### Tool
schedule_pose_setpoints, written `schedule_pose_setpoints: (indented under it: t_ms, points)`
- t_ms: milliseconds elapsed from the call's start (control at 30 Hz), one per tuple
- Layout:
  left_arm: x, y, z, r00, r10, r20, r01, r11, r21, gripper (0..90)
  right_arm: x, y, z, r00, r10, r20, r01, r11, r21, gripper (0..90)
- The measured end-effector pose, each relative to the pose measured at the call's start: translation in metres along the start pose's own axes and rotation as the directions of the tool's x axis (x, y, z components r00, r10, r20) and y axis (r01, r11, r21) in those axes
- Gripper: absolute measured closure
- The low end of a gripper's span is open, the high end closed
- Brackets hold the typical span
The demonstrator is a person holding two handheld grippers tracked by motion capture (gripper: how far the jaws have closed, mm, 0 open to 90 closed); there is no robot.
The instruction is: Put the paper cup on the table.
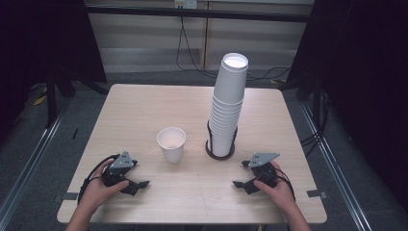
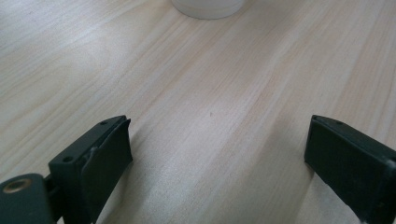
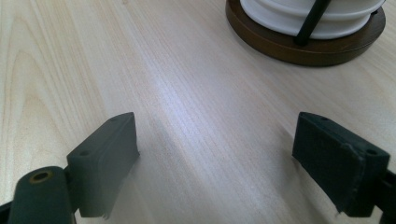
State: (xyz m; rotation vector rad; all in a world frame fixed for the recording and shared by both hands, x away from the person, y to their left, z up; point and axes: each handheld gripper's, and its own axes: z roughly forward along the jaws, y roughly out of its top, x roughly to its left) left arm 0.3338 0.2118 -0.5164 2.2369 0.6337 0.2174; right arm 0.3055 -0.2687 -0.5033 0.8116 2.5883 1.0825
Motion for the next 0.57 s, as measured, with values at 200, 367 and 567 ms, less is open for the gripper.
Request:
schedule_pose_setpoints:
  t_ms: [200, 367, 567]
  points:
    - [-0.0002, -0.0001, 0.0002, 1.0000, -0.003, 0.000, 0.003, 1.0000, -0.002, 6.7, 0.0000, 0.0000, 0.0000, 1.0000, 0.000, 0.000, 0.000, 1.000, 0.000, 13.5]
    - [-0.0008, 0.0000, 0.0001, 1.0000, -0.002, -0.008, 0.002, 1.0000, -0.002, 6.6, 0.0001, 0.0000, 0.0000, 1.0000, 0.000, 0.001, 0.000, 1.000, 0.000, 13.5]
    - [-0.0011, -0.0001, -0.0002, 0.9999, -0.002, -0.015, 0.002, 1.0000, -0.001, 6.6, 0.0006, -0.0002, -0.0002, 1.0000, 0.003, 0.005, -0.003, 1.000, 0.000, 13.4]
